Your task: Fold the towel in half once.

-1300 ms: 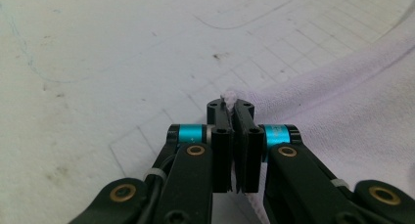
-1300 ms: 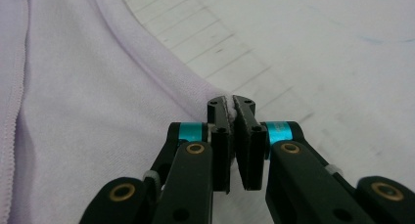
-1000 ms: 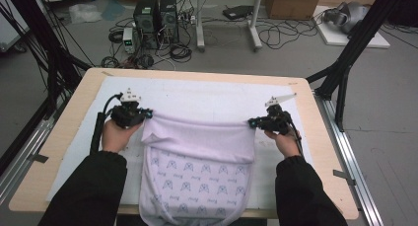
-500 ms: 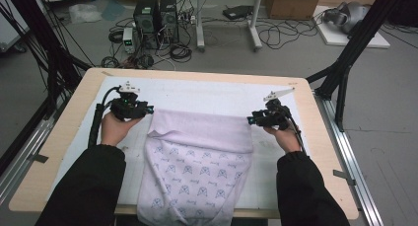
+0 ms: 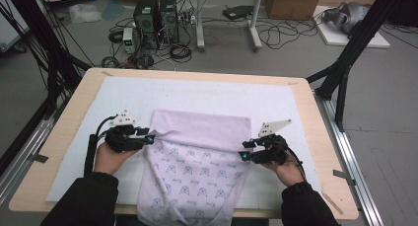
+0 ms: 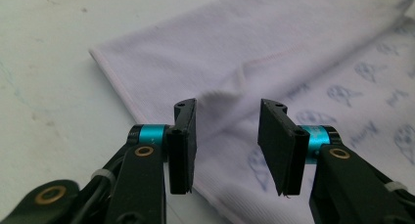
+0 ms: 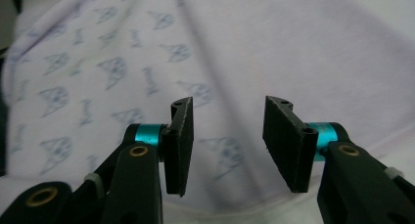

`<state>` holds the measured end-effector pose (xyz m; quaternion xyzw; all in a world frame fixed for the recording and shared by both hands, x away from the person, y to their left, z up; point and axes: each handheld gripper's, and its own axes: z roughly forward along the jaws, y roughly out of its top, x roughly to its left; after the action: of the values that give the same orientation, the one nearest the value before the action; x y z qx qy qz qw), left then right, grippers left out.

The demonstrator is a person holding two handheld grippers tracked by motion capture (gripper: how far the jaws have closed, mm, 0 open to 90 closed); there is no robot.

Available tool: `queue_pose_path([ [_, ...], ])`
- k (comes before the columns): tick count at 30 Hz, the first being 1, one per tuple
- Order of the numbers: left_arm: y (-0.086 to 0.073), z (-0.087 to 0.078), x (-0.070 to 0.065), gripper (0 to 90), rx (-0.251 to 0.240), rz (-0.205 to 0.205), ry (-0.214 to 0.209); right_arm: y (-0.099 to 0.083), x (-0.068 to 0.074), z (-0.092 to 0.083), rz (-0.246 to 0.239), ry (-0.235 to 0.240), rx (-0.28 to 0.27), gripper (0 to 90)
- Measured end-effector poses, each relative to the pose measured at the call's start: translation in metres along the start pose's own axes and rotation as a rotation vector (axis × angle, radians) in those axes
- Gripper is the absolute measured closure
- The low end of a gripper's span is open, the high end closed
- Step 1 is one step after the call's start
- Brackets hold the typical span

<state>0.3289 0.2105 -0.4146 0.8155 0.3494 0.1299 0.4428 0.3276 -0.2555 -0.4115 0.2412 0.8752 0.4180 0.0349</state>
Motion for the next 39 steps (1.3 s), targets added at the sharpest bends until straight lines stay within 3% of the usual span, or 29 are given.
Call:
queue_pose_path([
  [4,-0.017,-0.008,-0.014,57.7,0.011,0.008,-0.023,-0.013,0.016,0.003,-0.024,0.026,0.017,57.7],
  [6,-0.023,-0.012,-0.022,56.7,0.018,0.034,-0.023,-0.018,0.025,0.004,-0.02,0.056,0.024,57.3],
  [9,-0.031,-0.016,-0.035,51.7,0.03,0.041,-0.046,-0.022,0.04,0.008,-0.058,0.096,0.019,56.6],
  [11,-0.037,-0.018,-0.045,51.4,0.061,0.07,-0.062,-0.021,0.051,0.014,-0.088,0.116,0.041,57.3],
  [13,-0.042,-0.019,-0.051,52.4,0.083,0.088,-0.073,-0.02,0.059,0.02,-0.113,0.137,0.053,62.4],
  [17,-0.049,-0.016,-0.053,69.9,0.149,0.123,-0.089,-0.021,0.064,0.028,-0.146,0.167,0.092,76.1],
  [21,-0.052,-0.017,-0.052,86.8,0.13,0.126,-0.084,-0.025,0.063,0.029,-0.161,0.184,0.125,86.5],
  [23,-0.054,-0.019,-0.053,87.9,0.126,0.131,-0.083,-0.027,0.061,0.027,-0.164,0.194,0.133,88.5],
  [32,-0.061,-0.033,-0.053,86.8,0.127,0.121,-0.064,-0.047,0.058,0.003,-0.13,0.18,0.127,88.4],
  [36,-0.061,-0.04,-0.062,72.0,0.103,0.118,-0.128,-0.05,0.058,-0.007,-0.114,0.156,0.098,83.2],
  [39,-0.061,-0.041,-0.075,68.0,0.114,0.147,-0.18,-0.043,0.066,-0.005,-0.125,0.195,0.054,74.2],
])
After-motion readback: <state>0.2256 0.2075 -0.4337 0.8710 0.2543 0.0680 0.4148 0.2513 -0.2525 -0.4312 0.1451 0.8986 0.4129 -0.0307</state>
